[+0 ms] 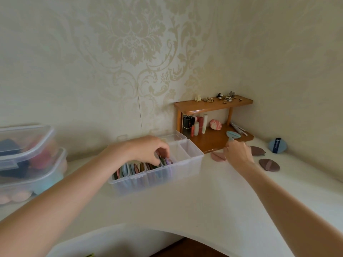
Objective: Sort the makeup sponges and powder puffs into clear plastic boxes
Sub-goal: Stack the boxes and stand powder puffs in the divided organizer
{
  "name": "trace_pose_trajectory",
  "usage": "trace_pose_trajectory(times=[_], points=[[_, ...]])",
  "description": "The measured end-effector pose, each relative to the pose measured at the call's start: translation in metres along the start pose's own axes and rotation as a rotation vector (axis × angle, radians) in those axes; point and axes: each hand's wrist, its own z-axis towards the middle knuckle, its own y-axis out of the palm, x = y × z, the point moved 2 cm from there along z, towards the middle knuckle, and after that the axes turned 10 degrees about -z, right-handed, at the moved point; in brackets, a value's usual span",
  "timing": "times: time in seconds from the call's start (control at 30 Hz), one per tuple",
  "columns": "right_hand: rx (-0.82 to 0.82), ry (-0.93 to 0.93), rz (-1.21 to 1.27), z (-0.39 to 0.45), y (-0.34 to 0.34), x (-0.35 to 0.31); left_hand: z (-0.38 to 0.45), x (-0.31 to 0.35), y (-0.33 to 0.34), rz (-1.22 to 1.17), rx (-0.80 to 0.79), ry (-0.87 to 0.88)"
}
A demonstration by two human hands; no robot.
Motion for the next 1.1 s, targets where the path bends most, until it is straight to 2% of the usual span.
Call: trace_pose_trajectory(times=[0.1,0.2,0.27,0.37,0.5,0.8,1.1], points=[[0.236,-0.094,0.172,-0.010,-0.022,-0.017,-0.002,0.001,0.002,-0.008,-0.006,0.009],[0.330,-0.209,0.519,-0.027,-0.055,-0.049,-0.002,0.002,0.004,0.002,0.017,0.004],[0.360,-0.362,0.576,-0.047,-0.076,-0.071,-0.002,0.001,0.004,0.016,0.027,0.007],[0.237,-0.501,0.605,-0.070,-0.083,-0.094,-0.004,-0.002,0.004,0.000,0.031,0.018],[0.097,-0.496,0.463,-0.078,-0.069,-0.106,-0.004,-0.003,0.006,-0.013,0.050,0.002],[0.012,-0.578,0.178,-0.073,-0.049,-0.119,-0.006,-0.001,0.007,-0.025,0.070,-0.008],[-0.299,-0.570,0.000,-0.060,-0.047,-0.132,-0.008,-0.003,0.007,-0.005,0.067,-0.010]])
